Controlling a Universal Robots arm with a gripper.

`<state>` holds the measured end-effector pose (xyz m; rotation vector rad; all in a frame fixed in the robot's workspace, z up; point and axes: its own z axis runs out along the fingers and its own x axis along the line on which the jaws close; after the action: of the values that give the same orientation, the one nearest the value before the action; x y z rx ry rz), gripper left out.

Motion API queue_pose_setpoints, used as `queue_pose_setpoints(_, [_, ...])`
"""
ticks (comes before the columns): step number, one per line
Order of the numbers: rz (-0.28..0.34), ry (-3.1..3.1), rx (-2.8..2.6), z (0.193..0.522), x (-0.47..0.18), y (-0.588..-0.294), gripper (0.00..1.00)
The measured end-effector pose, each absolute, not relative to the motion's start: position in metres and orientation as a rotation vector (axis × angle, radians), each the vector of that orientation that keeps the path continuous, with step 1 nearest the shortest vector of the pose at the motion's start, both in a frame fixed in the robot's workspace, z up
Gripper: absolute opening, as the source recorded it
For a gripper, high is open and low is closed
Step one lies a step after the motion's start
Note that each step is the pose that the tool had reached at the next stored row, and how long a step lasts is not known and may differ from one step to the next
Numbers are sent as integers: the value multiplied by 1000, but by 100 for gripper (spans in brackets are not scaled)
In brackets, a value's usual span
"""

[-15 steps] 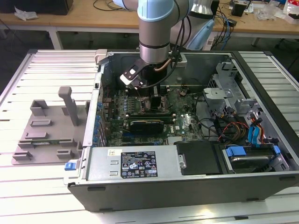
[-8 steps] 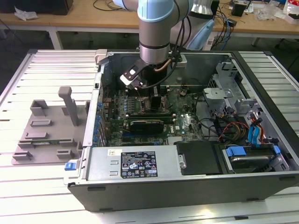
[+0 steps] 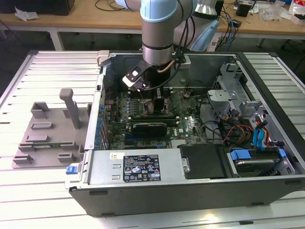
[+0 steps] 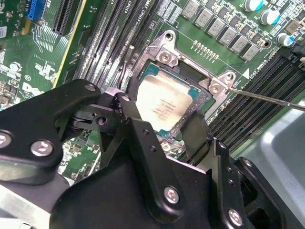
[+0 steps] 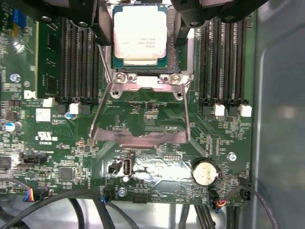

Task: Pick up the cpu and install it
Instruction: 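Place the cpu into insertion slot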

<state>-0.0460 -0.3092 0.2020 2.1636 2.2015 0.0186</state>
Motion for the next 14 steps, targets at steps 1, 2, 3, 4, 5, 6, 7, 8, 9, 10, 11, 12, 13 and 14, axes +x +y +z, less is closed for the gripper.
queue_pose_setpoints(1, [23, 2203, 2165, 202, -46, -309, 63])
queue_pose_setpoints(2, [22, 2203, 2165, 202, -46, -310, 63])
queue_pose_setpoints(3, [22, 2203, 2165, 201, -46, -310, 63])
queue_pose_setpoints(4, [22, 2203, 2165, 201, -46, -310, 63])
queue_pose_setpoints(5, [22, 2203, 2165, 201, -46, -310, 63])
queue_pose_setpoints(6, [22, 2203, 2165, 201, -46, -310, 63])
queue_pose_setpoints(7, [22, 2203, 2165, 201, -46, -310, 63])
queue_pose_setpoints(8, [22, 2203, 2165, 200, -46, -310, 63])
queue_pose_setpoints(9, [22, 2203, 2165, 200, -46, -310, 63])
queue_pose_setpoints(10, [24, 2204, 2166, 200, -46, -310, 63])
queue_pose_setpoints(11, [28, 2206, 2168, 199, -46, -310, 63])
queue_pose_setpoints(12, [36, 2209, 2171, 199, -46, -310, 63])
queue_pose_setpoints(13, [39, 2210, 2173, 199, -46, -310, 63])
queue_pose_setpoints(14, [40, 2211, 2174, 199, -46, -310, 63])
